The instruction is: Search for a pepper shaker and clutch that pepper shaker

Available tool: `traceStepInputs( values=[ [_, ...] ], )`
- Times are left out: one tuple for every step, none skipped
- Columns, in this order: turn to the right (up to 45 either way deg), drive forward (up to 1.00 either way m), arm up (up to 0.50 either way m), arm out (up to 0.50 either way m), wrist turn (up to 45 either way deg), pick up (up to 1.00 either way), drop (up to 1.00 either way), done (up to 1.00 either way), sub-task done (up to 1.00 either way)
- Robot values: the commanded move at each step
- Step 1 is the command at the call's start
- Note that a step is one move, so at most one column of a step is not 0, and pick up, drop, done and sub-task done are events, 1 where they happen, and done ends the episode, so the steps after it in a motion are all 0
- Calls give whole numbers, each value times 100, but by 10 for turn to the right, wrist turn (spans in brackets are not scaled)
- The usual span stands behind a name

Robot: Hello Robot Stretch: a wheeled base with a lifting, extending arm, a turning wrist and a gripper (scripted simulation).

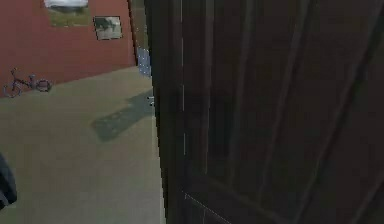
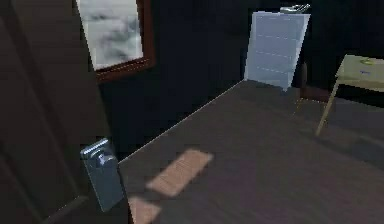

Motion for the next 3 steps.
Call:
traceStepInputs(
  values=[
    [-450,0,0,0,0,0,0,0,0],
    [-60,0,0,0,0,0,0,0,0],
    [0,25,0,0,0,0,0,0,0]
  ],
)
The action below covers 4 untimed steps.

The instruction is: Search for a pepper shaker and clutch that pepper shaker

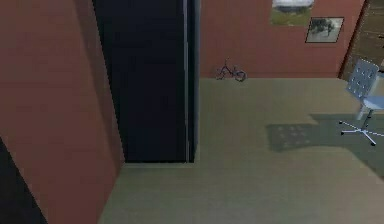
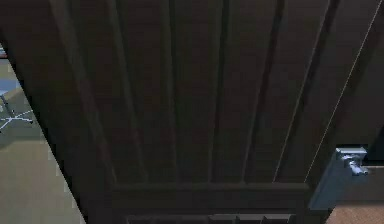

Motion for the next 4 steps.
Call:
traceStepInputs(
  values=[
    [300,0,0,0,0,0,0,0,0],
    [0,55,0,0,0,0,0,0,0],
    [-240,0,0,0,0,0,0,0,0],
    [0,30,0,0,0,0,0,0,0]
  ],
)
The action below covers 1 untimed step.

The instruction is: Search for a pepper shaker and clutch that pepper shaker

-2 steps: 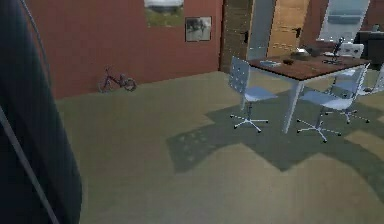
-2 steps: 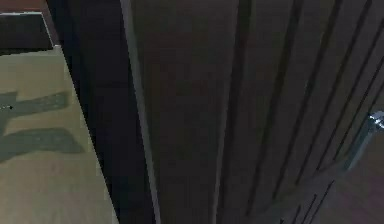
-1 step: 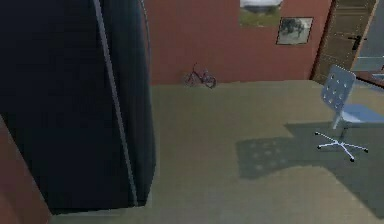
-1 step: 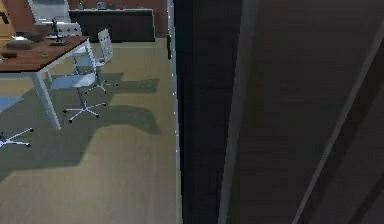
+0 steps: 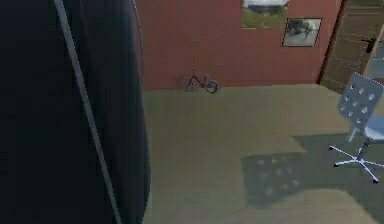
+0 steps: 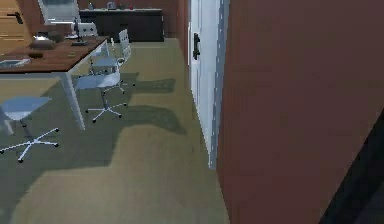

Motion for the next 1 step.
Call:
traceStepInputs(
  values=[
    [450,0,0,0,0,0,0,0,0]
  ],
)
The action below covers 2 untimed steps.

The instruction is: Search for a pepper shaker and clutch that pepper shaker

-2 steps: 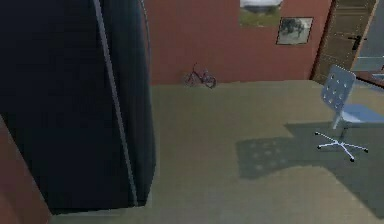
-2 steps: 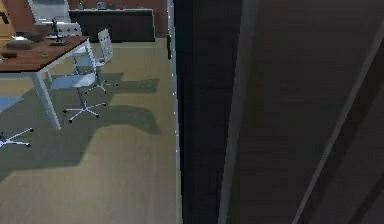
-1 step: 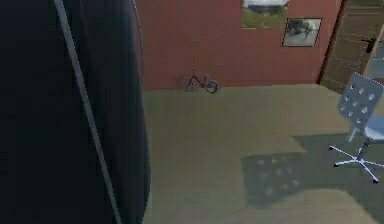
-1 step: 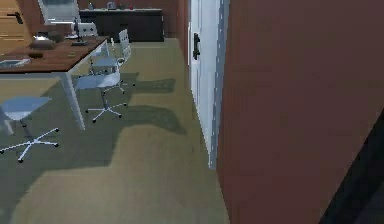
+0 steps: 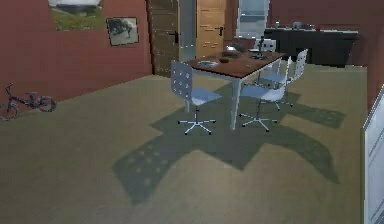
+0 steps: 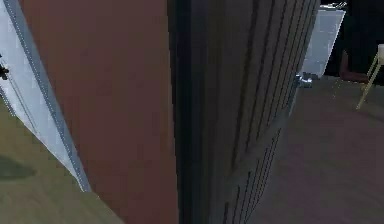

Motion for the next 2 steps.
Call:
traceStepInputs(
  values=[
    [330,0,0,0,0,0,0,0,0],
    [30,0,0,0,0,0,0,0,0]
  ],
)
